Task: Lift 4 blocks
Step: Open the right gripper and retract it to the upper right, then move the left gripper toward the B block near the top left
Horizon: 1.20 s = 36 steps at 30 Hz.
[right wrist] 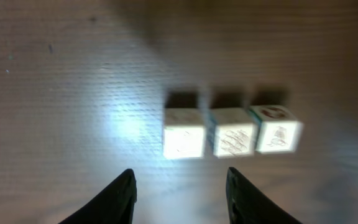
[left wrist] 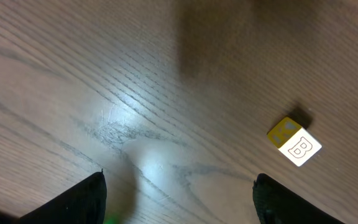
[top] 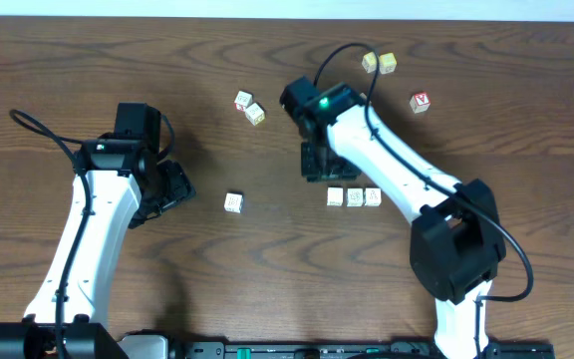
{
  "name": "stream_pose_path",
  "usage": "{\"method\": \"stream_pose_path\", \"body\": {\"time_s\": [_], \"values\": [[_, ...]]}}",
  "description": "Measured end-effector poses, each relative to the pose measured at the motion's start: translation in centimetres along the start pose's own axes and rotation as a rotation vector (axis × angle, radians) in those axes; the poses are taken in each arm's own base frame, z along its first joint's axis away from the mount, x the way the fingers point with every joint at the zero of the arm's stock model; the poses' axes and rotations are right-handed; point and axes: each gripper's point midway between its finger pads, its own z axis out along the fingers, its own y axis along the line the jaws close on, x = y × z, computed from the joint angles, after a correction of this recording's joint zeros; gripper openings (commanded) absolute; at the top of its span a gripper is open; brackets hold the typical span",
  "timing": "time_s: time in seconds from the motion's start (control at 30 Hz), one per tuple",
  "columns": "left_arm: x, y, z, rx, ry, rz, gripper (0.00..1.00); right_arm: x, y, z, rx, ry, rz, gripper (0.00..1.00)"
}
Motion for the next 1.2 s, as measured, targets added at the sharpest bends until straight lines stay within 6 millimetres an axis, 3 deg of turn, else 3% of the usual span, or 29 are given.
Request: {"method": "stream_pose_path", "body": {"time_s": [0.17,0.27,0.37,0.5,0.6,0.8,0.87,0.93,1.03,1.1,1.2], "values": [[0.0,0.0,0.0,0.000,0.000,0.000,0.76,-2.0,-3.3,-3.0,-0.010,-0.003,0.023,0.52],[0.0,0.0,0.0,-0.001,0.000,0.000,0.76,-2.8,-6.5,-4.1,-0.014,0.002,0.065,0.55],[0.0,0.0,0.0,-0.001,0.000,0.000,0.76,-2.8,-11.1,-5.0,-0.001,0.032,0.128,0.59],[0.0,0.0,0.0,0.000,0.000,0.000,0.76,-3.2,-15.3,-5.0,0.003,0.053,0.191,0.59],[0.0,0.0,0.0,0.000,0.000,0.000,0.76,-3.2,-17.0,-4.3,-0.005,0.074,0.201,0.64],[-1.4,-1.5,-0.1,0.069,-0.048,-0.056,0.76,-3.4,-17.9,-1.5,-0.029,0.084,0.197,0.72],[-0.9,-1.8,-0.1,0.092,-0.024,-0.083,0.75,-3.9,-18.1,-0.6,-0.059,0.072,0.200,0.81],[0.2,-2.2,-0.1,0.118,0.030,-0.093,0.75,-4.1,-18.1,0.4,-0.102,0.069,0.203,0.84],[0.4,-4.2,-0.5,0.216,0.051,-0.054,0.74,-3.8,-18.7,1.6,-0.160,0.088,0.226,0.88],[0.7,-5.9,-0.7,0.273,0.050,0.009,0.74,-3.3,-19.3,2.4,-0.181,0.110,0.251,0.99],[1.4,-8.6,-0.9,0.338,0.040,0.116,0.74,-2.8,-20.1,3.3,-0.199,0.130,0.276,0.99]]}}
